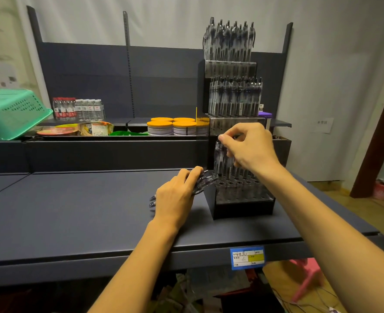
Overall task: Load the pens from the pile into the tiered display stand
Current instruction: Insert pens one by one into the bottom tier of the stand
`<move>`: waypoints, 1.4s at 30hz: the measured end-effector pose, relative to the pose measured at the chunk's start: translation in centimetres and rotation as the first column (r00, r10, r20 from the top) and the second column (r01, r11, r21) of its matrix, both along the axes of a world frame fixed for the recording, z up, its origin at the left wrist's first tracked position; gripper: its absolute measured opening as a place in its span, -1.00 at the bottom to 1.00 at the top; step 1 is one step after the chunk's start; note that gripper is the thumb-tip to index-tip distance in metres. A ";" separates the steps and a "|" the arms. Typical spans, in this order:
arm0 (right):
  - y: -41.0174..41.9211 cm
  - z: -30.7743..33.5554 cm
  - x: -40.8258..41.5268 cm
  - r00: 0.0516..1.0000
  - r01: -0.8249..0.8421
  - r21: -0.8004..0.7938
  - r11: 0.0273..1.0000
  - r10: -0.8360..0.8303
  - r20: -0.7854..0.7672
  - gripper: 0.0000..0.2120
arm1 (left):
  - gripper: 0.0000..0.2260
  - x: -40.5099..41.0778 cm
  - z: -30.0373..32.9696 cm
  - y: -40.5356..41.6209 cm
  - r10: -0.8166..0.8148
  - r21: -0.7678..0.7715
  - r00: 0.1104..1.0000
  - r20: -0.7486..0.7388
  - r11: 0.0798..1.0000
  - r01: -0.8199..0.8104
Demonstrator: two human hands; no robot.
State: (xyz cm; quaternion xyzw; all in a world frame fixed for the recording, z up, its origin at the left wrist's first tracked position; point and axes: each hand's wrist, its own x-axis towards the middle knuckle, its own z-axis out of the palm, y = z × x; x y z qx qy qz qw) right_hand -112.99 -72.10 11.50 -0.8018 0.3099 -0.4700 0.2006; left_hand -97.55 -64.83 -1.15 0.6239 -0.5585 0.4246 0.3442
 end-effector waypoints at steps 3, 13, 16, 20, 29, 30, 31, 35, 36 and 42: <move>-0.2 0.3 0.0 0.999 0.013 0.029 0.999 -0.012 -0.032 -0.89 | -0.55 0.1 -0.1 0.0 0.002 0.007 1.000 0.001 1.000 -0.002; -0.1 1.1 -0.6 0.995 -0.043 0.158 0.986 0.057 -0.084 -0.87 | -0.56 -0.1 0.1 0.2 -0.012 -0.009 1.000 0.018 1.000 0.013; 0.1 0.6 -0.3 0.983 -0.037 0.082 0.996 0.051 -0.178 -0.86 | -0.53 -0.1 0.2 0.1 -0.029 -0.004 1.000 0.012 1.000 0.029; 0.0 -0.5 0.1 0.985 0.007 0.028 1.000 -0.002 -0.173 -0.86 | -0.53 -0.1 0.2 0.2 -0.040 -0.005 0.999 0.013 0.999 0.040; 1.8 -1.9 -0.7 0.974 -0.068 -0.040 0.997 0.058 -0.219 -0.83 | -0.55 0.0 0.2 0.2 -0.045 -0.031 0.999 -0.008 0.999 0.045; 2.0 -2.0 -0.8 0.959 -0.080 -0.003 0.997 0.076 -0.273 -0.81 | -0.55 0.0 0.2 0.2 -0.049 -0.033 0.999 -0.013 0.998 0.048; 2.0 -2.3 -1.0 0.943 -0.091 0.038 0.995 0.099 -0.317 -0.80 | -0.55 0.1 0.2 0.2 -0.054 -0.035 0.998 -0.019 0.998 0.053; 2.1 -3.0 -1.4 0.913 -0.120 0.139 0.983 0.165 -0.374 -0.82 | -0.54 0.1 0.2 0.2 -0.069 -0.033 0.998 -0.008 0.997 0.069; 2.1 -3.0 -1.4 0.912 -0.121 0.143 0.982 0.167 -0.374 -0.82 | -0.54 0.1 0.2 0.2 -0.066 -0.033 0.998 0.000 0.997 0.066; 2.4 -3.1 -1.3 0.910 -0.122 0.191 0.974 0.186 -0.371 -0.81 | -0.55 0.2 0.0 0.0 -0.081 -0.032 0.997 -0.001 0.996 0.081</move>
